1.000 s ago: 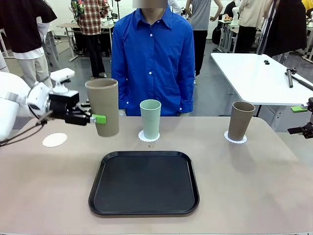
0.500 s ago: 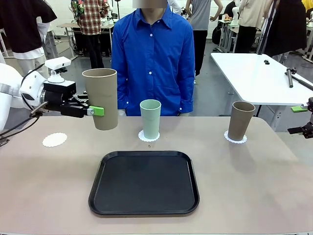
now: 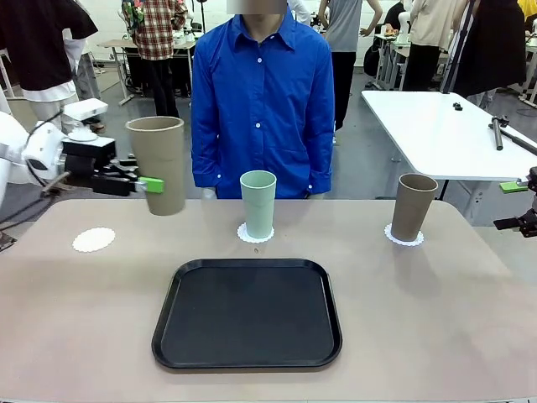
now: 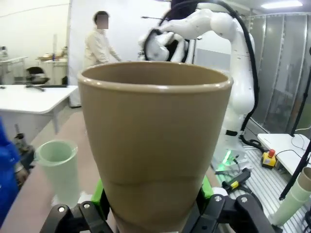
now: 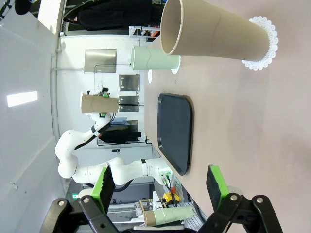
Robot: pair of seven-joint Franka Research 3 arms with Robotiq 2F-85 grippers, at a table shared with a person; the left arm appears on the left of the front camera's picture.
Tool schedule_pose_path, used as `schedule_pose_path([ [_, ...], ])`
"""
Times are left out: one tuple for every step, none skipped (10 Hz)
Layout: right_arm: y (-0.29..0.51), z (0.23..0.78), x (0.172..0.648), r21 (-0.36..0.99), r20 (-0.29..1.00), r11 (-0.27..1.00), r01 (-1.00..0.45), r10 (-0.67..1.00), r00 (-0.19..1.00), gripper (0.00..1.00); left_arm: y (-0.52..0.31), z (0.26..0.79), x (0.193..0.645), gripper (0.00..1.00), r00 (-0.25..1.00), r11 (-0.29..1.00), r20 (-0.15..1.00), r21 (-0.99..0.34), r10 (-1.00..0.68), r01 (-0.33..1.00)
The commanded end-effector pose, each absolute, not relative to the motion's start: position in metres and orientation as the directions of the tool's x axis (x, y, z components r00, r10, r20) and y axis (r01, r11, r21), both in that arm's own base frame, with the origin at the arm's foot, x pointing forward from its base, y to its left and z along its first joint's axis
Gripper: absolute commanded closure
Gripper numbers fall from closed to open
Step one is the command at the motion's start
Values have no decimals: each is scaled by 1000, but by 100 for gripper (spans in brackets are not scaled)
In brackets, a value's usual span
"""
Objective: Place coasters on the table and set cups on them.
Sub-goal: Take one Reusable plastic cup from the Flat Tray and place it on a coaster set by the human.
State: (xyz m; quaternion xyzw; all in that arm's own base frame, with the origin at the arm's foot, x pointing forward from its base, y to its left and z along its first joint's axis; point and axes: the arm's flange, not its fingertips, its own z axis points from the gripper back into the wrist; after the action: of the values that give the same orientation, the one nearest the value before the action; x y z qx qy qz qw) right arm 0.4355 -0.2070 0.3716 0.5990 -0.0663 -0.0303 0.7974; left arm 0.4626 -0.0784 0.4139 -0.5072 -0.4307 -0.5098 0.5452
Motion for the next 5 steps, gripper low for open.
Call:
schedule_pose_path([
  [-207,372,435,960,69,279,-31,-126,990,0,-13,408,500,16,114,31,988,-111,-108,993],
  [-207,372,435,960,69,279,-31,-126,990,0,17,407,510,16,125,76,985,-116,-120,990],
  [-207,372,435,960,69,279,-31,-126,990,0,42,407,516,16,124,105,983,-110,-134,988],
  [-207,372,435,960,69,279,-31,-126,990,0,69,405,516,16,106,138,985,-87,-133,987],
  [-207,372,435,960,69,279,-31,-126,990,0,89,407,520,16,94,167,987,-71,-132,983],
])
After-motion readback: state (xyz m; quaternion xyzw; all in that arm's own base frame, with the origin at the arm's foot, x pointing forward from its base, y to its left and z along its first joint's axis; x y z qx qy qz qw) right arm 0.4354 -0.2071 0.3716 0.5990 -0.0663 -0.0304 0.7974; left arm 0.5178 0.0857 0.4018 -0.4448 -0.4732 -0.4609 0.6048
